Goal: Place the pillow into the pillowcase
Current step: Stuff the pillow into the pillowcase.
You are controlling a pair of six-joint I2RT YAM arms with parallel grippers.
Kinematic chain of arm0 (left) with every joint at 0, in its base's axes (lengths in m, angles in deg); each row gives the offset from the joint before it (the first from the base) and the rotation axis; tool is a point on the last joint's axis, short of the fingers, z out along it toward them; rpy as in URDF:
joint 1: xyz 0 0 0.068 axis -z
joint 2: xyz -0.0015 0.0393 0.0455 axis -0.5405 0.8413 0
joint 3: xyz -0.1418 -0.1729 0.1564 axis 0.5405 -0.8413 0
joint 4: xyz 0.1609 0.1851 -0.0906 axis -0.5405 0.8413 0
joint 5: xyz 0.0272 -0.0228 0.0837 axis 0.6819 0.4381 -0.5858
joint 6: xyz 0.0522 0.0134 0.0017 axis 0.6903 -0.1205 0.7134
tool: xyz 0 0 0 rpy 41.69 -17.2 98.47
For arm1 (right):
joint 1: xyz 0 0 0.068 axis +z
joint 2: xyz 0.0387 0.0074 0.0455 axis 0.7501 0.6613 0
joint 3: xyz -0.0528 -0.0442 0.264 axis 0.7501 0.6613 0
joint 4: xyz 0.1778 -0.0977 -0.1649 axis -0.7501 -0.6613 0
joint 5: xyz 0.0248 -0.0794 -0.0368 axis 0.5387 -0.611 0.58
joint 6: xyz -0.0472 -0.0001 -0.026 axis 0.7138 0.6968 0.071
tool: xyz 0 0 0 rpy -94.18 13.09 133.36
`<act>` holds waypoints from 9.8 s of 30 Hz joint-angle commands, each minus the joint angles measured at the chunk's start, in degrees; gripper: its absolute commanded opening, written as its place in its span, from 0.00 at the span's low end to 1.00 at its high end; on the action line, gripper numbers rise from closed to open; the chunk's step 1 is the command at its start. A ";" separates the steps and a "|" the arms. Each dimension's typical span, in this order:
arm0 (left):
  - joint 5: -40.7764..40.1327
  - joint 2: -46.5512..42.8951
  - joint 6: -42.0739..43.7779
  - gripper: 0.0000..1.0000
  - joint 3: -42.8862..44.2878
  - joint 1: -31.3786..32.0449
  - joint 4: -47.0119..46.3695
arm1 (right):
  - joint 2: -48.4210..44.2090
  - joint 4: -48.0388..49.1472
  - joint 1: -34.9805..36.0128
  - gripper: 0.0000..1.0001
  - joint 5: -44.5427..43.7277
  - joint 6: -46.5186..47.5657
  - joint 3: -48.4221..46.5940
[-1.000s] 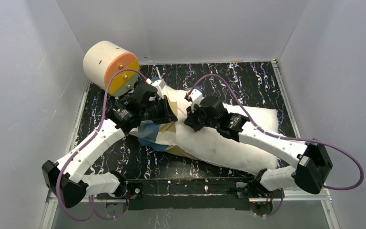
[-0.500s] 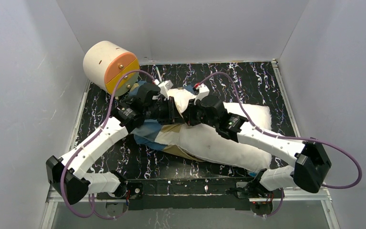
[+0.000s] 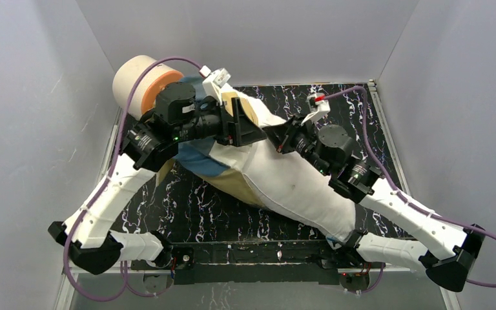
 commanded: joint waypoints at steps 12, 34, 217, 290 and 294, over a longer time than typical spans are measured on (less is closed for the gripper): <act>2.97 -10.58 -2.60 0.82 -5.45 0.43 -5.34 | -1.80 13.93 -0.08 0.01 -7.45 0.93 -7.51; -29.79 -15.74 10.77 0.85 -25.02 0.48 -0.47 | -0.99 17.87 -0.08 0.01 -13.95 4.81 -13.65; -40.00 0.96 12.79 0.37 -34.03 -7.33 5.86 | 31.08 20.11 -34.43 0.48 34.52 44.20 -0.56; -40.58 4.40 7.25 0.39 -43.06 -8.34 -3.03 | 24.12 4.08 -31.62 0.01 56.64 39.02 -0.45; -40.79 3.77 7.16 0.39 -43.62 -8.38 -3.84 | 21.85 -9.36 -31.92 0.01 54.57 47.31 -2.08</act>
